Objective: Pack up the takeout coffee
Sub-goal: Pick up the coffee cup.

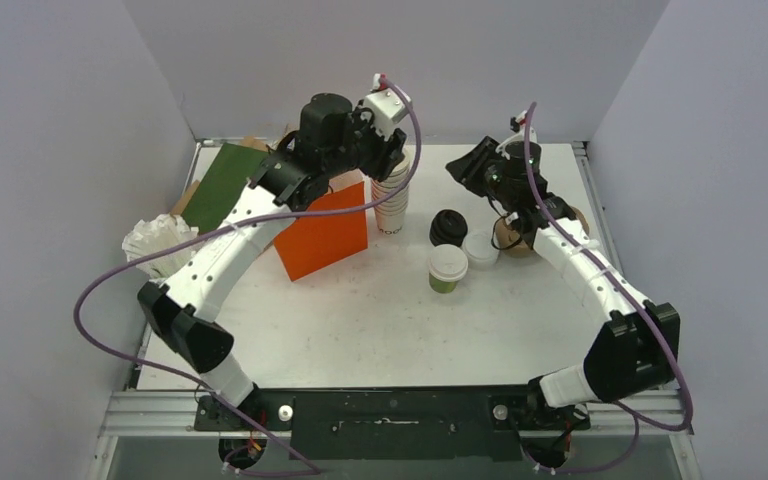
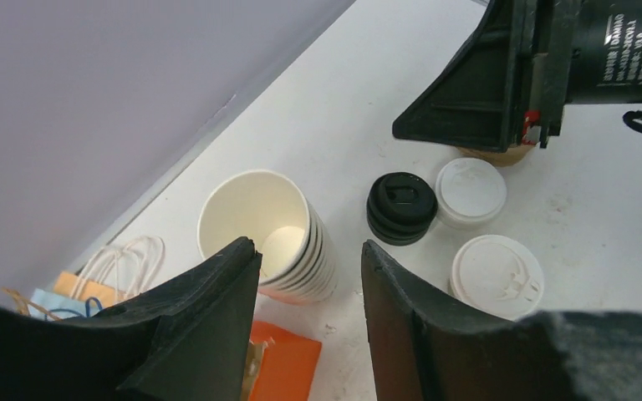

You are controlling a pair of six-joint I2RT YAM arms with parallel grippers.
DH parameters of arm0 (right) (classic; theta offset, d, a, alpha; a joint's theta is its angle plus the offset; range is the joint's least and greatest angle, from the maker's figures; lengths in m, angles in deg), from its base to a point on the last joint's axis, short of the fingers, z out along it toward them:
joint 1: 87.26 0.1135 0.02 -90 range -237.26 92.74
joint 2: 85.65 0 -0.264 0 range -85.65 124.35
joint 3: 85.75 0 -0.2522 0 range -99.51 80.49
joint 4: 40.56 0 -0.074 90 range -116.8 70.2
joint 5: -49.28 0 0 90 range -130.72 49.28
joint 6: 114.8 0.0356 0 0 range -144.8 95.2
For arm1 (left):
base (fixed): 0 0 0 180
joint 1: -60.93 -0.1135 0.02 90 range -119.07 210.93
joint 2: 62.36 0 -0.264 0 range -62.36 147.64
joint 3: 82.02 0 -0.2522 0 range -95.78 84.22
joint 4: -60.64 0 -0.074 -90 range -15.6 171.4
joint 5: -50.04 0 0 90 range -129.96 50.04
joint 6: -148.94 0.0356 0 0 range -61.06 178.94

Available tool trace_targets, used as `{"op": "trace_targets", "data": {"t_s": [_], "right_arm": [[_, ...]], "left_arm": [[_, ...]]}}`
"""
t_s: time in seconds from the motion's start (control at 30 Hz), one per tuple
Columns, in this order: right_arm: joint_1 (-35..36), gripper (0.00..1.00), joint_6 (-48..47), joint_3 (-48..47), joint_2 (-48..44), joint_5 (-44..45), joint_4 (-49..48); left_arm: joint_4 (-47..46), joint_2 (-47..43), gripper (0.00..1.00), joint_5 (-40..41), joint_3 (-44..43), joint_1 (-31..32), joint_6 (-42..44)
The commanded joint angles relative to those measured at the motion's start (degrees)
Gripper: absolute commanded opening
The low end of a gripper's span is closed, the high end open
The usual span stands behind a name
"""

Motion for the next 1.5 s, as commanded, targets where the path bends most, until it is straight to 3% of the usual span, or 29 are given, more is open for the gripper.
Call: {"op": "trace_targets", "data": {"t_s": [0.0, 0.37, 0.87, 1.2, 1.3, 1.47], "right_arm": [[-0.78, 0.28, 9.24, 0.75, 3.84, -9.62, -13.06], [-0.72, 0.21, 13.72, -0.15, 12.25, -15.94, -21.21], [-0.19, 0.21, 15.84, -2.26, 17.21, -18.83, -25.06], [0.21, 0.21, 16.18, -2.93, 17.21, -18.34, -25.36], [0.63, 0.21, 16.18, -3.39, 17.43, -18.31, -25.36], [1.01, 0.21, 16.95, -3.67, 17.92, -18.87, -26.07]], "left_arm": [[-0.03, 7.05, 0.46, -3.25, -10.66, 0.60, 8.09], [11.11, 21.42, 0.35, -1.70, -24.60, 1.46, 13.25], [12.90, 24.34, 0.32, 3.55, -24.83, 1.20, 12.77], [14.86, 25.51, 0.37, 3.61, -25.17, 0.67, 11.58], [15.26, 25.72, 0.32, 4.15, -25.43, 0.65, 11.44], [15.44, 25.48, 0.16, 4.77, -25.42, 0.67, 11.75]]}}
